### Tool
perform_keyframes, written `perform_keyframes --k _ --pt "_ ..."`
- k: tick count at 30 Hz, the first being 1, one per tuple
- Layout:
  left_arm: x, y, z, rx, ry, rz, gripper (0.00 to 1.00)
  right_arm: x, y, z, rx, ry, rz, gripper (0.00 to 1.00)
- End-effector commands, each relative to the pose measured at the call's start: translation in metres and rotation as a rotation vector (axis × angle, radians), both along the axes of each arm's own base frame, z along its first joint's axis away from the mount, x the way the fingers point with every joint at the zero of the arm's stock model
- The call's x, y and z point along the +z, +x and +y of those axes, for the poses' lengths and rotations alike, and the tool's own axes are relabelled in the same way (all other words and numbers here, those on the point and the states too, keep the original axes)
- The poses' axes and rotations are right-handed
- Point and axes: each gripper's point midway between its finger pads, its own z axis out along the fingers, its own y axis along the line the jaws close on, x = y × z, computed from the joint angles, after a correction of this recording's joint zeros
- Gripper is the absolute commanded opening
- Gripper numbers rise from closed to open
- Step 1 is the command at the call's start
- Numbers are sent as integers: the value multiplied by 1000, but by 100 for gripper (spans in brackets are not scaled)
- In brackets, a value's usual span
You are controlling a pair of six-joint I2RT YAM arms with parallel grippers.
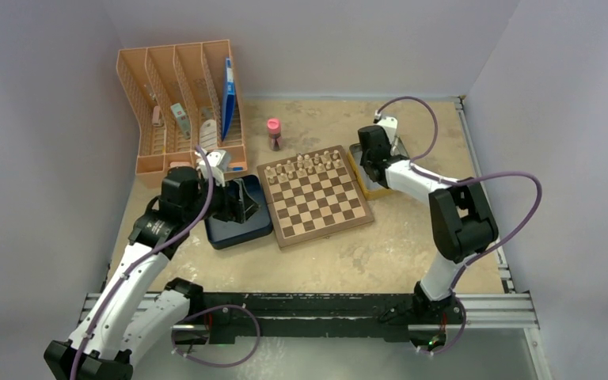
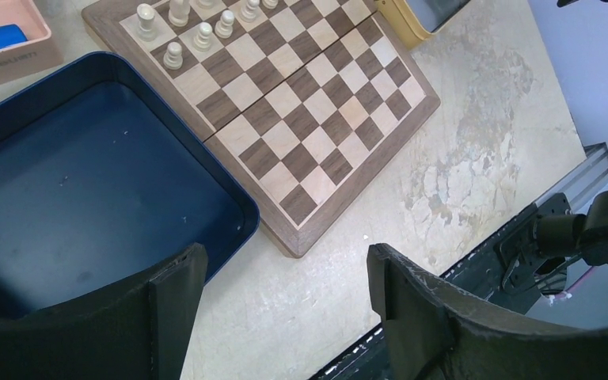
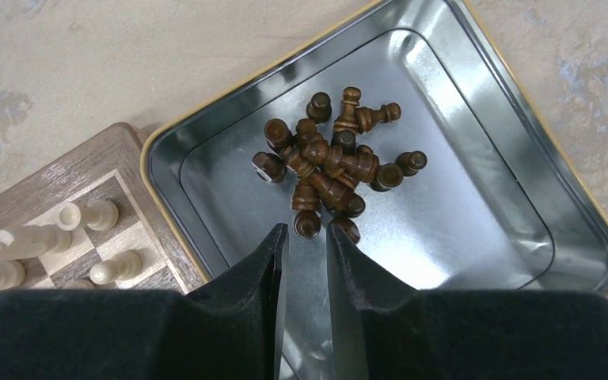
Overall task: Set up the chess pieces on the board
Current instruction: Pick up the chess piece from the storage box.
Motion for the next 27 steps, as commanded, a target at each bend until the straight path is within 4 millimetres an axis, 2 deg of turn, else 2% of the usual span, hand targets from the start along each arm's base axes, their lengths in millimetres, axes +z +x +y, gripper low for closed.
perform_keyframes --k 1,19,27 --pt "9 3 4 36 -13 -34 75 21 22 2 0 10 -66 27" --pt "9 4 9 66 -4 -34 76 -12 25 0 18 20 15 26" --pt "9 4 12 90 -1 -32 77 -16 27 2 26 18 24 22"
